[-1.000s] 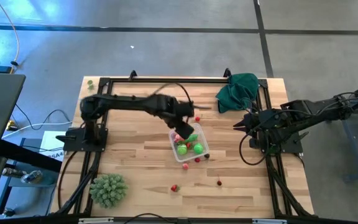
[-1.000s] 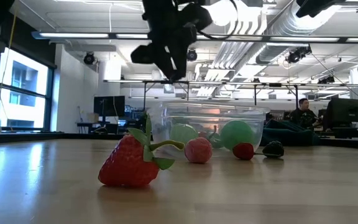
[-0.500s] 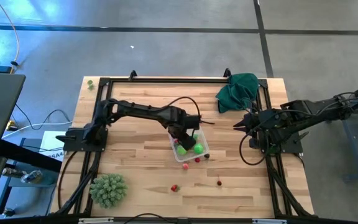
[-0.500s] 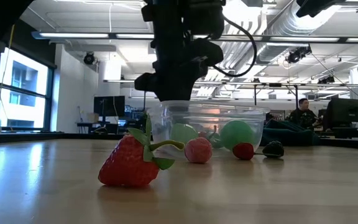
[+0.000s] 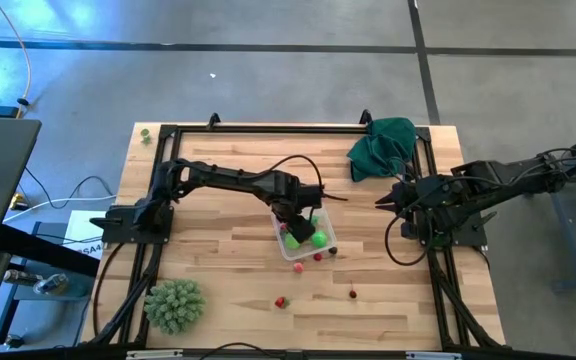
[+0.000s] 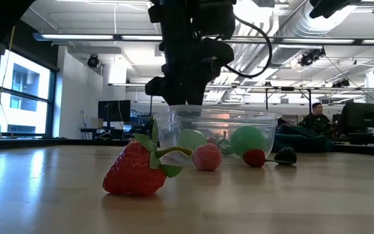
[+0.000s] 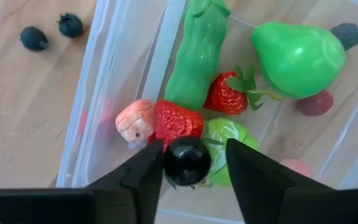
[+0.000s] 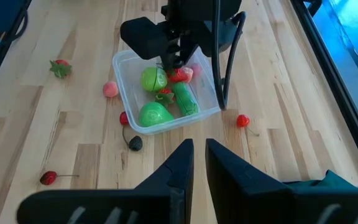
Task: Pick and placing Produce into tupperware
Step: Put the black cherry into the transparent container, then put the red strawberry into the transparent container
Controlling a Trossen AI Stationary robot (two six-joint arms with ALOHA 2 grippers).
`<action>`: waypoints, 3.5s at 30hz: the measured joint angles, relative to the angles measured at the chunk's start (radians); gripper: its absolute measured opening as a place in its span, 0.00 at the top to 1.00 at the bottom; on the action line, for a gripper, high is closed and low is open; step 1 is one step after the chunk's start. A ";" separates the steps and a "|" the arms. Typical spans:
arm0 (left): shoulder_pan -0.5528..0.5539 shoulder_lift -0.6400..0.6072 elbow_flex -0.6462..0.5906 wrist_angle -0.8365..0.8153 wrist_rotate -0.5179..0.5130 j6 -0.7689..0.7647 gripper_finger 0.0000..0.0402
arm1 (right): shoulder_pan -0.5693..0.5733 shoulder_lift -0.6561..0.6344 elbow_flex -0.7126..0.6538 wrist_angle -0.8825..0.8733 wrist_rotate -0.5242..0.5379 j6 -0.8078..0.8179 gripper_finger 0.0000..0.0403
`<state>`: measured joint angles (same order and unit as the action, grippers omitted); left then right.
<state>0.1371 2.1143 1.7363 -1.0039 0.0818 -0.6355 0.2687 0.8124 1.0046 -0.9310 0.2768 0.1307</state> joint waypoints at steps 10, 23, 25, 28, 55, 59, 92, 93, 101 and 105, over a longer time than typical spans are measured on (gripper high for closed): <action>0.000 0.000 0.000 0.014 0.017 0.029 0.36 | 0.000 0.000 0.000 0.000 0.000 0.000 0.92; 0.030 -0.112 0.000 0.001 0.026 0.108 0.42 | 0.000 0.000 0.000 -0.001 0.000 0.000 0.92; 0.035 -0.138 0.000 -0.010 0.001 0.108 0.42 | 0.000 0.000 0.000 0.000 0.000 0.000 0.92; 0.043 -0.168 0.000 -0.033 -0.029 0.112 0.42 | 0.000 0.000 0.000 0.000 0.000 0.000 0.92; 0.082 -0.239 0.000 -0.168 -0.232 1.003 0.64 | 0.000 0.000 0.000 0.000 0.000 0.000 0.92; 0.078 -0.239 0.000 -0.170 -0.222 1.072 0.64 | 0.000 0.000 0.000 0.000 0.000 0.000 0.92; 0.066 -0.618 0.000 -0.177 -0.187 1.082 0.65 | 0.000 0.000 0.000 0.000 0.000 0.000 0.92; 0.055 -0.628 0.000 -0.192 -0.169 1.069 0.65 | 0.000 0.000 0.000 0.000 0.000 0.000 0.92; -0.190 -0.653 -0.001 -0.102 -0.053 0.989 0.65 | 0.000 0.000 0.000 0.000 0.000 0.000 0.92; -0.346 -0.628 -0.001 -0.031 -0.115 0.942 0.65 | 0.000 0.000 0.000 0.000 0.000 0.000 0.92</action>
<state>-0.2093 1.4864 1.7352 -1.0351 -0.0329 0.3060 0.2689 0.8124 1.0046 -0.9310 0.2770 0.1303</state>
